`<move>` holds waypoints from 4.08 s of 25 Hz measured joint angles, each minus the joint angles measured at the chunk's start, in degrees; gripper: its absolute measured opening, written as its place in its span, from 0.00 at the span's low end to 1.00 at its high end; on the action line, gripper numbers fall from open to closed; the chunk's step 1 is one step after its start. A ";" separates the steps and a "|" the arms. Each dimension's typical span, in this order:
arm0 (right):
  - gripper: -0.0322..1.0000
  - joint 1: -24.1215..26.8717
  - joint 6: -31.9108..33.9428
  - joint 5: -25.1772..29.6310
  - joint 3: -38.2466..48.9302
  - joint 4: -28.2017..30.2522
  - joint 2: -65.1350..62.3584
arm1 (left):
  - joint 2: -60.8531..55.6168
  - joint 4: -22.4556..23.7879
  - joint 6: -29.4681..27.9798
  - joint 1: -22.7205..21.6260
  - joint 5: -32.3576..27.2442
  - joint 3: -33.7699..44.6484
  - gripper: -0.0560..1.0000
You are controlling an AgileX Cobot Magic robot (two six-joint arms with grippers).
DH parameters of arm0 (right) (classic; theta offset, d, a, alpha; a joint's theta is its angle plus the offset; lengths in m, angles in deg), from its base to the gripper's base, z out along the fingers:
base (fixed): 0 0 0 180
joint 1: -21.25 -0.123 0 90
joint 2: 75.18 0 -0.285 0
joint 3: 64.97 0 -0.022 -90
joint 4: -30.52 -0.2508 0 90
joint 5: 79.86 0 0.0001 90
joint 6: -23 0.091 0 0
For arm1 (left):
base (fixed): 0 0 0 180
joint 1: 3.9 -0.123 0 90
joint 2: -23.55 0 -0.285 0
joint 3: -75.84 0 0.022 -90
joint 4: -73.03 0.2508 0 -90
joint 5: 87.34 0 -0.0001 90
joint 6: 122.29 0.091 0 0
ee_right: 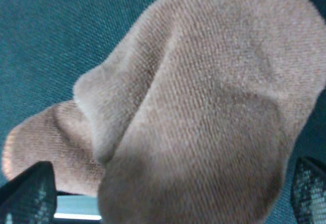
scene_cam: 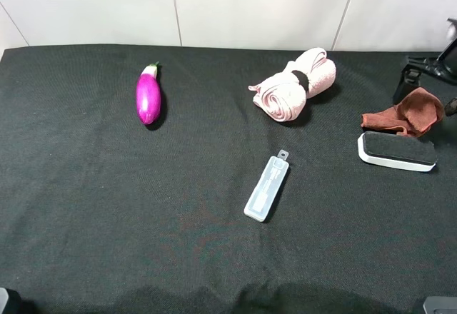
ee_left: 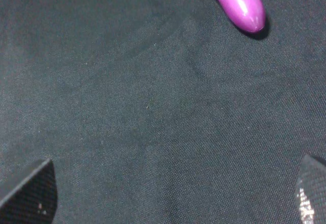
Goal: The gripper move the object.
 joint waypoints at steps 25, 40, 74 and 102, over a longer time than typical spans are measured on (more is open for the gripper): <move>0.70 -0.11 -1.76 18.22 0.00 -0.25 -21.62 | 0.00 0.00 0.00 0.00 0.00 0.00 0.99; 0.70 -6.95 0.44 18.98 2.77 4.17 -37.02 | 0.00 0.00 0.00 0.00 0.00 0.00 0.99; 0.70 -6.95 1.03 19.28 33.73 9.40 -91.61 | 0.00 0.00 0.00 0.00 0.00 0.00 0.99; 0.70 -7.13 1.03 7.71 44.07 9.83 -110.62 | 0.00 0.00 0.00 0.00 0.00 0.00 0.99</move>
